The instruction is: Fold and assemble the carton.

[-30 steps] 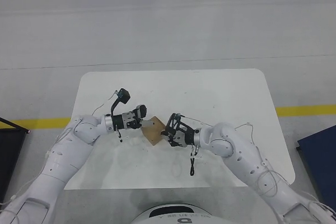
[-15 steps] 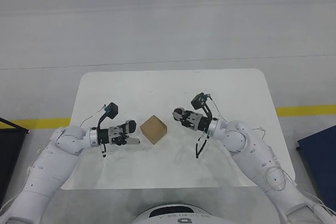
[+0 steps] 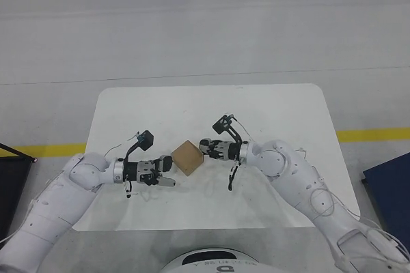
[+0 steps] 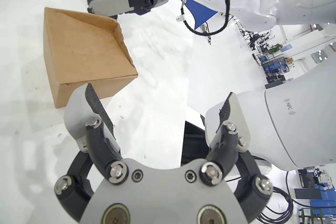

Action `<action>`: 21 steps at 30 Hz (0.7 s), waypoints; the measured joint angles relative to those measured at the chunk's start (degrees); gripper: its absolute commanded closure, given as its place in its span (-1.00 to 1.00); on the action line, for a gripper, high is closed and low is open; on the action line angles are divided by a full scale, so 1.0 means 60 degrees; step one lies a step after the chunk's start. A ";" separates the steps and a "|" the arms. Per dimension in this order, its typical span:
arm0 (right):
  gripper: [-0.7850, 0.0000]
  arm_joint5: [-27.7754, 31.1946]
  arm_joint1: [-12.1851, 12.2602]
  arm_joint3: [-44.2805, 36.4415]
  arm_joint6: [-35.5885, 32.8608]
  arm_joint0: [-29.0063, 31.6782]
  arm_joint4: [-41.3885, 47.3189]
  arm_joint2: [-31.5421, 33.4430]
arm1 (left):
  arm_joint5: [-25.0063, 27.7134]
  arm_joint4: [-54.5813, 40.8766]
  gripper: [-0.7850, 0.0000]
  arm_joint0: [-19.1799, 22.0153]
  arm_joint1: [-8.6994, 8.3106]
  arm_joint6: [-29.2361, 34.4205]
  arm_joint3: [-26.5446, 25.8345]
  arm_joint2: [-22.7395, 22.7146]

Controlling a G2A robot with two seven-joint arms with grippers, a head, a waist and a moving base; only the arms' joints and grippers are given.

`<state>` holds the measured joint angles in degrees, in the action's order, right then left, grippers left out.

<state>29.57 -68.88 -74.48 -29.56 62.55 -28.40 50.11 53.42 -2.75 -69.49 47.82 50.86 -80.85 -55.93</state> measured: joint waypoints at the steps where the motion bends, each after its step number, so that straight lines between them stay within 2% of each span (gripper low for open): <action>1: 1.00 -0.0042 0.0011 0.0027 0.0147 0.0040 0.0039 0.0089 | 0.0007 -0.0021 -1.00 0.0085 0.0015 -0.0007 0.0068 0.0096; 4: 1.00 -0.0605 0.0026 0.0015 0.0610 0.0173 -0.0100 0.0288 | 0.0013 -0.0069 -1.00 0.0301 0.0043 -0.0013 0.0246 0.0373; 6: 1.00 -0.0821 0.0006 -0.0123 0.0522 0.0206 -0.0259 0.0193 | 0.0012 -0.0100 -1.00 0.0428 0.0063 -0.0013 0.0330 0.0552; 12: 1.00 -0.0546 -0.0050 -0.0184 -0.0300 0.0011 -0.0215 -0.0096 | 0.0001 -0.0069 -1.00 0.0802 0.0183 -0.0001 0.0603 0.0990; 21: 1.00 -0.0723 0.0016 -0.0265 0.0189 0.0279 -0.0190 0.0309 | 0.0186 -0.0032 -1.00 0.0842 0.0147 -0.0186 0.0829 0.1048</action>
<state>25.23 -68.79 -76.07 -28.43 64.23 -29.54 51.96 54.54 -2.94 -64.44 48.70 49.75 -75.87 -49.65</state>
